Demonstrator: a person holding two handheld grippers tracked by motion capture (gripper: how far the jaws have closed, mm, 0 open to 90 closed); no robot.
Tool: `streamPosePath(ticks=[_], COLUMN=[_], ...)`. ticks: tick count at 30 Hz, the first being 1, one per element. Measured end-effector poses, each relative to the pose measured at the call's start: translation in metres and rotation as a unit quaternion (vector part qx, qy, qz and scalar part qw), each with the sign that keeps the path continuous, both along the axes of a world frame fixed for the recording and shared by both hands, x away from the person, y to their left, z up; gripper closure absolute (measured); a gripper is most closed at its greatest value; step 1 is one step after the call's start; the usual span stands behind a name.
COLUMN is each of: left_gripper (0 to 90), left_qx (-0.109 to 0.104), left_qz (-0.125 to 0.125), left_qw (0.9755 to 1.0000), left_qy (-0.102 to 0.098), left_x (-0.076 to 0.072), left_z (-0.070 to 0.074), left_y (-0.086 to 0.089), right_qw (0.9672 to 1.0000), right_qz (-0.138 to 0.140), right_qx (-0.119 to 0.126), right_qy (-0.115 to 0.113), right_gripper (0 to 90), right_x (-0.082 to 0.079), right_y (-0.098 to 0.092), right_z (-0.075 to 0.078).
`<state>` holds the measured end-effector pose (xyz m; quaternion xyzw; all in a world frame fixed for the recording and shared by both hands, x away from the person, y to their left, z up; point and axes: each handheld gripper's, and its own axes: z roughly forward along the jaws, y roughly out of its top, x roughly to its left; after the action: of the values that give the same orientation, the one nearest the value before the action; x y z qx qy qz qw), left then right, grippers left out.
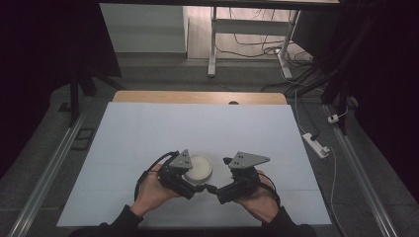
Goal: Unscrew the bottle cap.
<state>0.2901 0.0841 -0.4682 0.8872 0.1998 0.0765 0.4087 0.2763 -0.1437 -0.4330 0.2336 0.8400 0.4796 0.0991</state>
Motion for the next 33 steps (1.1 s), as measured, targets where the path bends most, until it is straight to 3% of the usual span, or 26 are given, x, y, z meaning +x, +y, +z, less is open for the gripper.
streamPosePath(ticks=[7, 14, 28, 33], left_gripper=[7.2, 7.3, 7.3, 7.3], left_qx=[0.004, 0.003, -0.011, -0.015], left_qz=[-0.032, -0.055, -0.082, -0.101], left_qw=[0.9995, 0.9985, 0.9966, 0.9947], left_qy=[0.0, -0.001, 0.004, 0.013], left_x=[-0.001, -0.002, -0.004, -0.003], left_z=[0.0, 0.0, 0.002, 0.002], left_y=[-0.002, -0.003, -0.004, -0.004], right_qw=[0.9996, 0.9988, 0.9956, 0.9943], right_qz=[0.025, 0.05, 0.091, 0.105], right_qx=[0.011, 0.001, 0.02, 0.017], right_qy=[0.0, 0.004, 0.004, 0.002], right_gripper=[0.0, 0.0, 6.3, 7.2], right_x=[0.006, 0.012, 0.011, 0.011], right_y=[0.017, 0.029, 0.029, 0.029], right_z=[0.003, -0.003, -0.006, -0.005])
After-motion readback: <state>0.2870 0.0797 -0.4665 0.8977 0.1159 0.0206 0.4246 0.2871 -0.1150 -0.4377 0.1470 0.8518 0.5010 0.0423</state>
